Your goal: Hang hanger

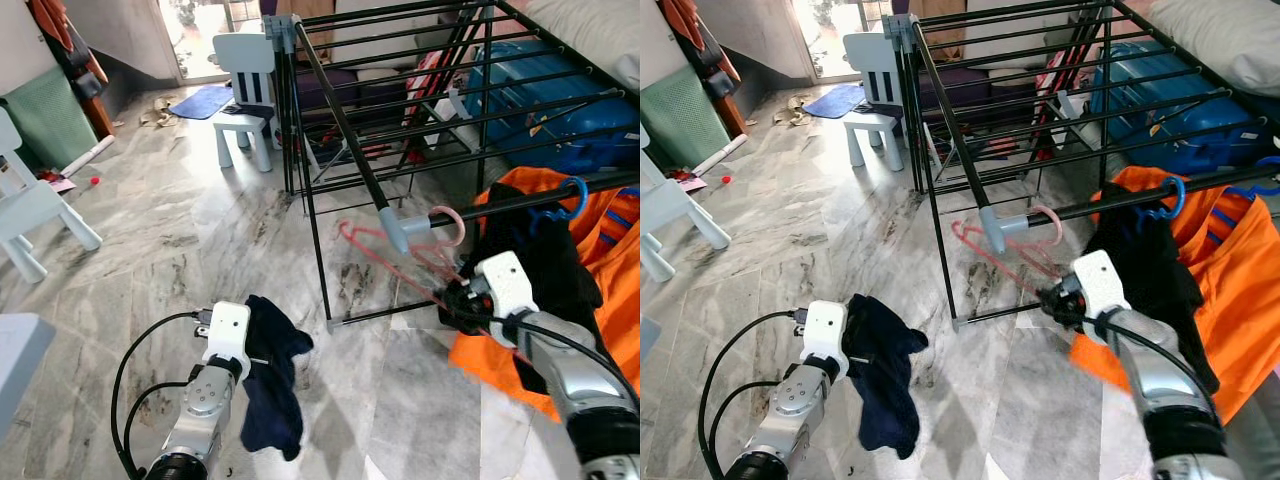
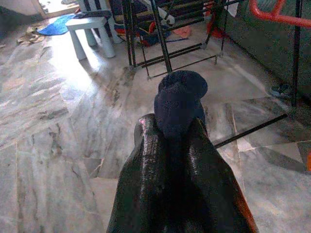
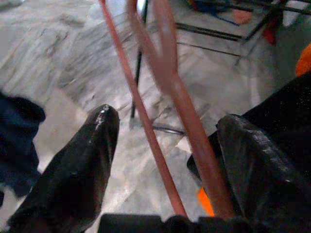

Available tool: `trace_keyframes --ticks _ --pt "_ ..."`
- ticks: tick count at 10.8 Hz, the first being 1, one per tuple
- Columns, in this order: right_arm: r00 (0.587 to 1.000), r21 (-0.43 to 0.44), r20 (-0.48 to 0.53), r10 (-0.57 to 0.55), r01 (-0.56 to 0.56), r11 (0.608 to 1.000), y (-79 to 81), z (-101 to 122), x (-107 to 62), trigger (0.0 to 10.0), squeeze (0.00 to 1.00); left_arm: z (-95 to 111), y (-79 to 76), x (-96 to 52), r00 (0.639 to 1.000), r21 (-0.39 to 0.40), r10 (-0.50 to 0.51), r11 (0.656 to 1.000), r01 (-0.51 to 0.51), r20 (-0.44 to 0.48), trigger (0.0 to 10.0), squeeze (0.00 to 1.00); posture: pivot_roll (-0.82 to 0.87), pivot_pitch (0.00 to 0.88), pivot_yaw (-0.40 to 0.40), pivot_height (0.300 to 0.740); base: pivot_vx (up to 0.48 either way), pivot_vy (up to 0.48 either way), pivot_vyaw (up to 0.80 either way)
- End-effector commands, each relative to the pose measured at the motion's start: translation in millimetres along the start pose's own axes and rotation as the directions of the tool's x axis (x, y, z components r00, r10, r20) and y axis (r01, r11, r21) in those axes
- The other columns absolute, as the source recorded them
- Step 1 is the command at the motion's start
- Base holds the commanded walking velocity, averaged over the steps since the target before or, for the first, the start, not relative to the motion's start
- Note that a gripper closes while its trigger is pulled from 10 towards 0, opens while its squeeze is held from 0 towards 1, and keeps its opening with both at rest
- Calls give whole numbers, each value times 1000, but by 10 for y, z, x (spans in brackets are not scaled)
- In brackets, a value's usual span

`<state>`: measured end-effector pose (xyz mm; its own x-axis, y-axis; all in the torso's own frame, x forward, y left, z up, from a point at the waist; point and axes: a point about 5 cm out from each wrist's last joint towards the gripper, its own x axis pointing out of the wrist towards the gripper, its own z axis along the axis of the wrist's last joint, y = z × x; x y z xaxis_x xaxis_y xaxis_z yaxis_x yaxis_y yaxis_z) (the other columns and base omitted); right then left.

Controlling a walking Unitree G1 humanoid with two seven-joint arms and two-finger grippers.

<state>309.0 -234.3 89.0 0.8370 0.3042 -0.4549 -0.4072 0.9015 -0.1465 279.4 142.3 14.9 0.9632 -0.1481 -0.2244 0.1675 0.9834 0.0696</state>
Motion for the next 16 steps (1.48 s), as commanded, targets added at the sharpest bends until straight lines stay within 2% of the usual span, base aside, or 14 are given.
trace_keyframes --ticks 1,2,3,4,8,13,16 --pt "999 -36 6 45 -45 998 14 51 -16 10000 1000 37 48 6 1000 26 5 1000 -5 12 10000 0 -64 20 78 740 0 0 0" --pt "998 -62 -17 54 -55 997 -55 42 -39 4235 294 36 50 6 1000 26 7 1000 -7 11 10000 0 -62 20 77 740 0 0 0" --pt "999 -62 -20 44 -45 997 -99 50 -42 1059 129 36 51 6 1000 26 7 1000 -7 11 10000 0 -60 20 77 740 0 0 0" --pt "998 -81 -27 52 -54 995 -151 74 -47 0 0 28 56 2 1000 25 8 1000 -8 8 10000 0 -58 20 77 740 0 0 0" --pt "999 -126 -19 34 -36 991 -304 219 9 0 0 20 41 -5 1000 20 6 1000 -6 7 10000 0 -55 21 70 740 0 0 0" --pt "990 -134 -77 114 -124 983 -297 136 -1 0 0 11 38 -11 1000 16 12 1000 -12 5 10000 0 -54 22 65 740 0 0 0" --pt "994 -127 -64 92 -100 987 -331 148 4 0 0 9 38 -9 1000 15 9 1000 -9 3 10000 0 -54 21 64 740 0 0 0"
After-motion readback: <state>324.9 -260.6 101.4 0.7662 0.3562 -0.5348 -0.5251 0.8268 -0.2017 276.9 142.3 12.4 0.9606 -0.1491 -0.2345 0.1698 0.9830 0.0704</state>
